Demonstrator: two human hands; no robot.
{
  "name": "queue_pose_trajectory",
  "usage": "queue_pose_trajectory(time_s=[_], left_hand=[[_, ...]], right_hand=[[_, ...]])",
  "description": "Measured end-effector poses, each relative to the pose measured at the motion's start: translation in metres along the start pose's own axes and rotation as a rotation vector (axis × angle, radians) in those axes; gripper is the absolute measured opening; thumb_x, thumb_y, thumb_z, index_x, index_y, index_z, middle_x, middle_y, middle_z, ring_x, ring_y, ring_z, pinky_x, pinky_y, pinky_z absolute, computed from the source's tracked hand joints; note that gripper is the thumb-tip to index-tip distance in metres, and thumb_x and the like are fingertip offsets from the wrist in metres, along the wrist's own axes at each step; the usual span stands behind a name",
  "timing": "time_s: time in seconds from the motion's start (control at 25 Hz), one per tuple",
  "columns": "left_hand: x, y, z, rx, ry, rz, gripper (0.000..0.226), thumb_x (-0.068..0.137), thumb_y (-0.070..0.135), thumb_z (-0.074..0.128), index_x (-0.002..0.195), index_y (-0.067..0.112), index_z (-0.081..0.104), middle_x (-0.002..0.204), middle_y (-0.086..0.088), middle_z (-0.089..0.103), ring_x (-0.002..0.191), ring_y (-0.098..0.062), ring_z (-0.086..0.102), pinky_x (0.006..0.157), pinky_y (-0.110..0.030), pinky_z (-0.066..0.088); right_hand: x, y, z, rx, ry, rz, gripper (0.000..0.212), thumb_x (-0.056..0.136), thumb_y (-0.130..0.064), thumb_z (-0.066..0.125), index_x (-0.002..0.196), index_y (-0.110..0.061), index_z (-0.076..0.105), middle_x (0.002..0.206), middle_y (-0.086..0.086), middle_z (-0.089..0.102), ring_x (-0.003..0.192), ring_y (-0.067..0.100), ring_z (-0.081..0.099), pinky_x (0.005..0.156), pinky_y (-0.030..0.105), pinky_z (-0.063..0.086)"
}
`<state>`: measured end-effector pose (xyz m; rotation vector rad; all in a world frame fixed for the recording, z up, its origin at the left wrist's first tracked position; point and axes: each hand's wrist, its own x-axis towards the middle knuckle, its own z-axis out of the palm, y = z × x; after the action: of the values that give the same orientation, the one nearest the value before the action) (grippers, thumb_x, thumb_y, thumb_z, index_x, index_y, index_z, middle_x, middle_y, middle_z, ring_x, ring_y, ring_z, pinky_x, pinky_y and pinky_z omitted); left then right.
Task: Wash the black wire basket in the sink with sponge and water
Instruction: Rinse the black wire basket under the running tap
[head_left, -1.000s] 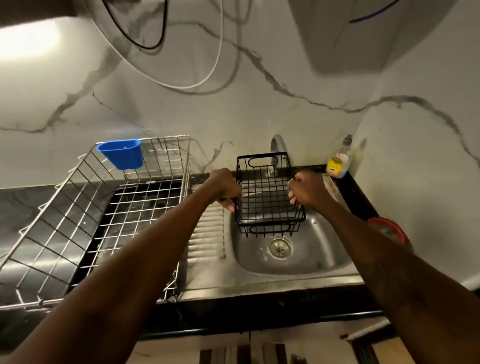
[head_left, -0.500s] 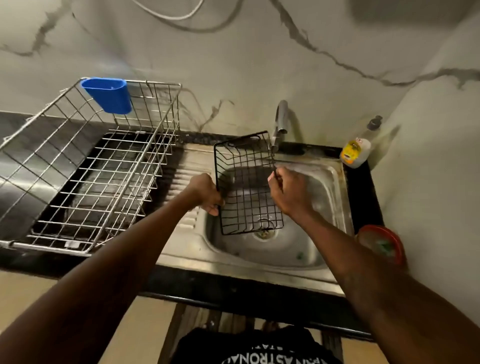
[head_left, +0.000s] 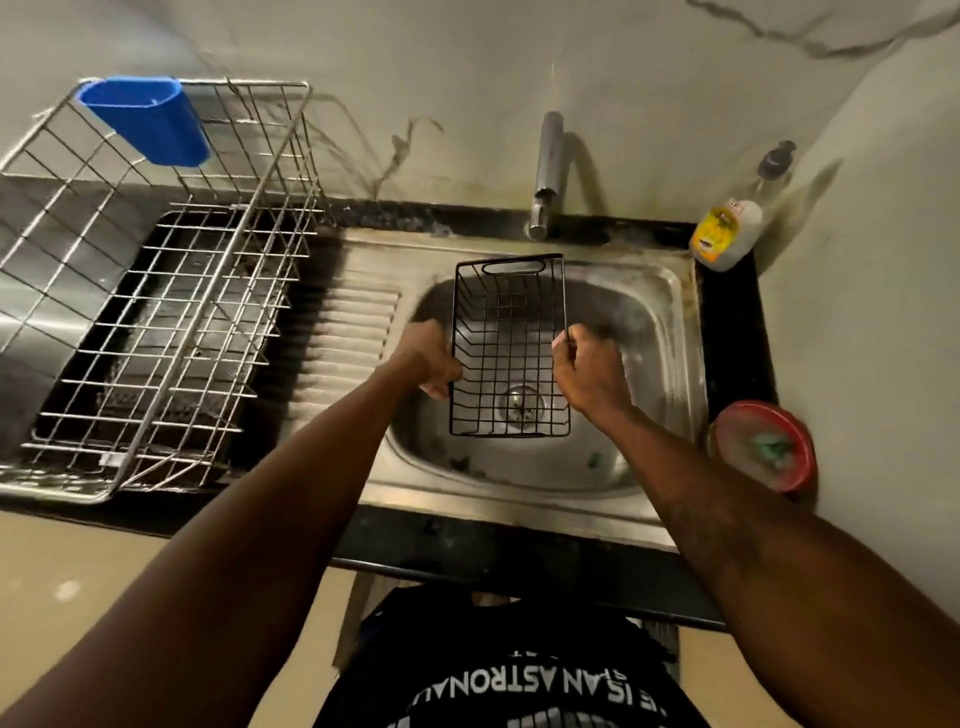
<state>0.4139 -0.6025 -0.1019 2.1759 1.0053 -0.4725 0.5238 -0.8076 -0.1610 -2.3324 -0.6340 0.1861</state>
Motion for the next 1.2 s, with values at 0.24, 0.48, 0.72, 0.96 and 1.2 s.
queue_pose_trajectory(time_s=[0.24,0.48,0.72,0.96,1.2], left_hand=[[0.047,-0.006,0.028,0.230,0.025,0.099,0.029,0.083,0.016,0.069,0.055,0.015,0.061,0.045,0.006,0.062,0.039,0.005,0.056,0.069,-0.015,0.054],[0.093,-0.026,0.072,0.293,-0.134,0.130,0.014,0.080,0.015,0.077,0.084,0.004,0.070,0.077,-0.008,0.074,0.076,-0.019,0.073,0.078,-0.037,0.062],[0.114,-0.033,0.088,0.237,-0.165,0.087,0.017,0.084,0.012,0.077,0.091,0.000,0.068,0.084,-0.014,0.074,0.078,-0.026,0.074,0.074,-0.040,0.063],[0.113,-0.026,0.079,0.196,-0.141,0.029,0.023,0.085,0.027,0.079,0.084,0.006,0.068,0.070,-0.006,0.071,0.063,-0.017,0.072,0.065,-0.033,0.062],[0.097,0.065,0.027,-0.214,0.472,0.513,0.045,0.097,0.060,0.049,0.078,0.022,0.067,0.065,0.007,0.064,0.063,-0.003,0.060,0.073,-0.003,0.040]], right_hand=[[-0.001,0.039,0.033,-0.150,-0.032,0.120,0.025,0.101,-0.028,0.045,0.098,-0.010,0.063,0.082,0.013,0.070,0.074,0.031,0.065,0.065,0.035,0.052],[-0.004,0.071,0.058,-0.175,-0.138,0.258,0.024,0.099,-0.025,0.049,0.107,-0.009,0.064,0.095,0.017,0.072,0.089,0.036,0.066,0.075,0.040,0.056],[0.001,0.085,0.078,-0.176,-0.181,0.299,0.024,0.100,-0.024,0.048,0.112,-0.010,0.063,0.097,0.015,0.072,0.089,0.031,0.068,0.075,0.036,0.057],[0.007,0.086,0.087,-0.192,-0.141,0.329,0.027,0.102,-0.029,0.049,0.115,-0.010,0.062,0.100,0.014,0.073,0.089,0.029,0.067,0.067,0.028,0.045],[0.011,0.085,0.072,-0.116,0.007,0.415,0.043,0.102,-0.049,0.050,0.118,-0.013,0.065,0.103,0.006,0.075,0.099,0.026,0.069,0.079,0.033,0.050]])
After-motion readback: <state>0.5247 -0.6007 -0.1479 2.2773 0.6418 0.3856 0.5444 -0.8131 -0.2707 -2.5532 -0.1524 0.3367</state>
